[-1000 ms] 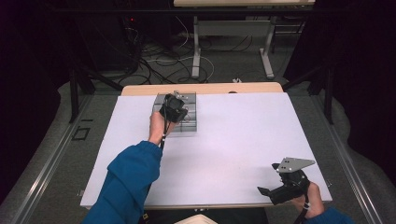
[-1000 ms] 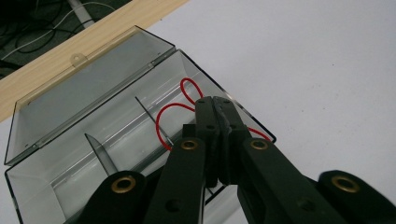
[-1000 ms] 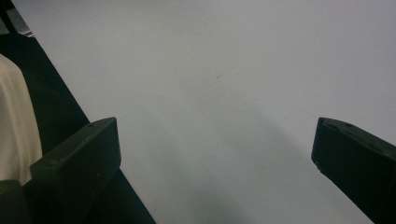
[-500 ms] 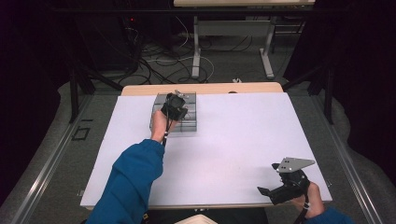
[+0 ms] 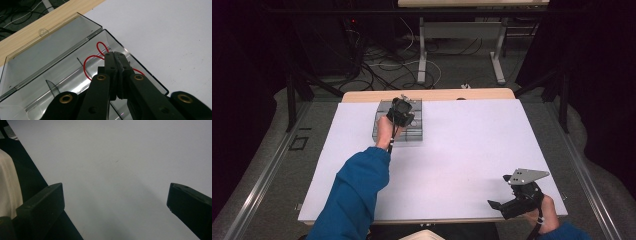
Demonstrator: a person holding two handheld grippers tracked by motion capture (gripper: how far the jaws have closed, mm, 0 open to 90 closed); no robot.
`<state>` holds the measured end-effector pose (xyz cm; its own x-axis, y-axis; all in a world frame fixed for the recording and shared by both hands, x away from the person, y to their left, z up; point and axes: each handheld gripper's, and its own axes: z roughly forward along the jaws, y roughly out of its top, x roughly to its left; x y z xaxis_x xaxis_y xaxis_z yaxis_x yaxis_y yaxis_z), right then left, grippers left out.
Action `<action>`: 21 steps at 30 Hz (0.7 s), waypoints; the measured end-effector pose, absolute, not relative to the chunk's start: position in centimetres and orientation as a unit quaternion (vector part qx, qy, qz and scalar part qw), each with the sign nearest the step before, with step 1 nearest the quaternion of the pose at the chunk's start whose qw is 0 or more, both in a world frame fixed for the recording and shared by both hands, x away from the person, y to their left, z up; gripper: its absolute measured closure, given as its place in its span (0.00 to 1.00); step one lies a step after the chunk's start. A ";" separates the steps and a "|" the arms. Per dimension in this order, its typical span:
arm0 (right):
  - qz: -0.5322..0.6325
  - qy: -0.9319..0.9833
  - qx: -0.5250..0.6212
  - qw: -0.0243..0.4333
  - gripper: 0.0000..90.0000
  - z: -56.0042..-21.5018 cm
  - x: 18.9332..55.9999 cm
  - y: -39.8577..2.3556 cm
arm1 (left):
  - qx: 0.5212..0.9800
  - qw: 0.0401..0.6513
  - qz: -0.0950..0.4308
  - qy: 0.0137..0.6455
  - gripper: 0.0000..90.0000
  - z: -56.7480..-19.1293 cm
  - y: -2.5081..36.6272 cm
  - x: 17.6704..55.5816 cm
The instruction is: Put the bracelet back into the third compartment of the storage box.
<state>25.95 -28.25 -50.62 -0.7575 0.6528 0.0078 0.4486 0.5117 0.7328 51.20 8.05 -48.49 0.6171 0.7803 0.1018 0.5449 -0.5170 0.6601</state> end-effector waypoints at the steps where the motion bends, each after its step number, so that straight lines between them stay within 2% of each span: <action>1: 0.377 0.858 0.320 0.137 0.01 -50.6 26.0 -28.3 | 0.848 0.298 0.199 0.390 1.00 -48.5 8.0 51.3; 21: 0.380 0.856 0.323 0.136 0.01 -50.7 26.0 -28.2 | 0.850 0.287 0.206 0.390 1.00 -49.8 7.2 52.4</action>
<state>26.01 -28.23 -50.72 -0.7550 0.6556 0.0123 0.4494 0.5037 0.7378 52.40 7.15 -49.76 0.6106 0.7820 0.1252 0.5456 -0.5300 0.6492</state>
